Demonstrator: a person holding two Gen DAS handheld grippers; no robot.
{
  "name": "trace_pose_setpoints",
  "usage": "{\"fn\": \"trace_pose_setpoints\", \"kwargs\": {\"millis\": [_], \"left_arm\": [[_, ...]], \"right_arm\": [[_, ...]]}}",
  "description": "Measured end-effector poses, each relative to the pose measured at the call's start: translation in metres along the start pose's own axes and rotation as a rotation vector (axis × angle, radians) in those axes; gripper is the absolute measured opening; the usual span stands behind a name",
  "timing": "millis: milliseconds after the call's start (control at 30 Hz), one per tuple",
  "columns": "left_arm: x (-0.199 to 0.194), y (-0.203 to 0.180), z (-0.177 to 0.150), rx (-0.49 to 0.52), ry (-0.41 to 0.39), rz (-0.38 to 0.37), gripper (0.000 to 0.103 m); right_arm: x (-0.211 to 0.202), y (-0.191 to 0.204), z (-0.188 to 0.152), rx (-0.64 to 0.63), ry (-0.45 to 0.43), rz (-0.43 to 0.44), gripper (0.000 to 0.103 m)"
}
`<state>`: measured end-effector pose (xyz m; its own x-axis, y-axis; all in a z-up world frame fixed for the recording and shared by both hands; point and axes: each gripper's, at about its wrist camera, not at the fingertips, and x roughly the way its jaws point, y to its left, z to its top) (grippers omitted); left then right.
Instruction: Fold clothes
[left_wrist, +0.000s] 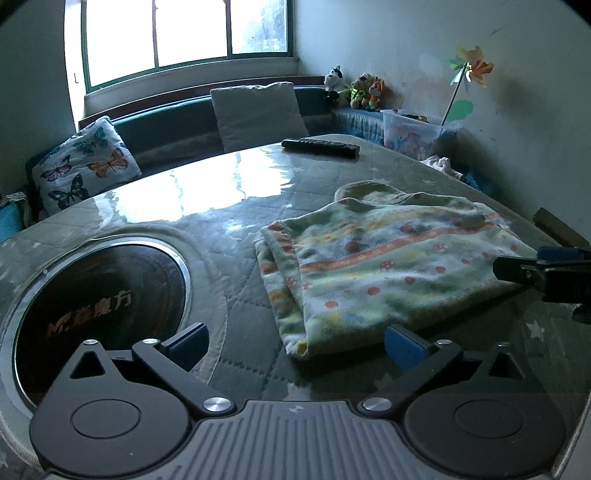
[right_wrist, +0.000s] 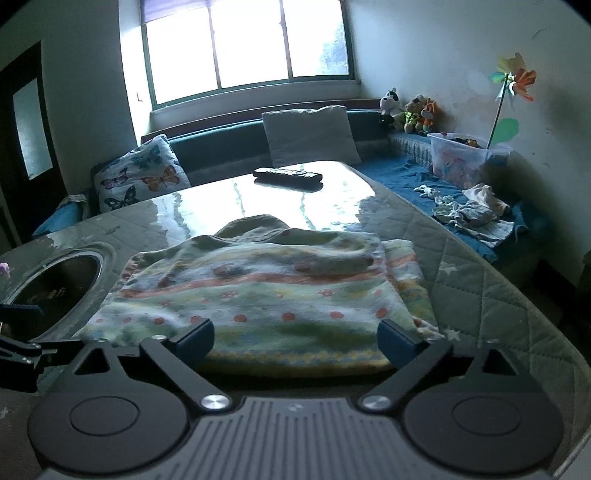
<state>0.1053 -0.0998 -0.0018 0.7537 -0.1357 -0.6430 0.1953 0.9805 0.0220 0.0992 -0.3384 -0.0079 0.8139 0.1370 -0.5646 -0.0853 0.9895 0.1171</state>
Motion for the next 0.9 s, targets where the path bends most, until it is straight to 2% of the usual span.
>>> {"fn": "trace_pose_setpoints", "kwargs": {"millis": [267,900], "left_arm": [[-0.015,0.003,-0.011,-0.007,-0.034,-0.008,0.103],[-0.034,0.009,-0.032,-0.018,-0.030,-0.007,0.103]], "right_arm": [[-0.007,0.010,-0.008,0.004,-0.001,-0.019,0.103],[-0.021,0.028,-0.023,0.025,-0.011,-0.066,0.103]]}}
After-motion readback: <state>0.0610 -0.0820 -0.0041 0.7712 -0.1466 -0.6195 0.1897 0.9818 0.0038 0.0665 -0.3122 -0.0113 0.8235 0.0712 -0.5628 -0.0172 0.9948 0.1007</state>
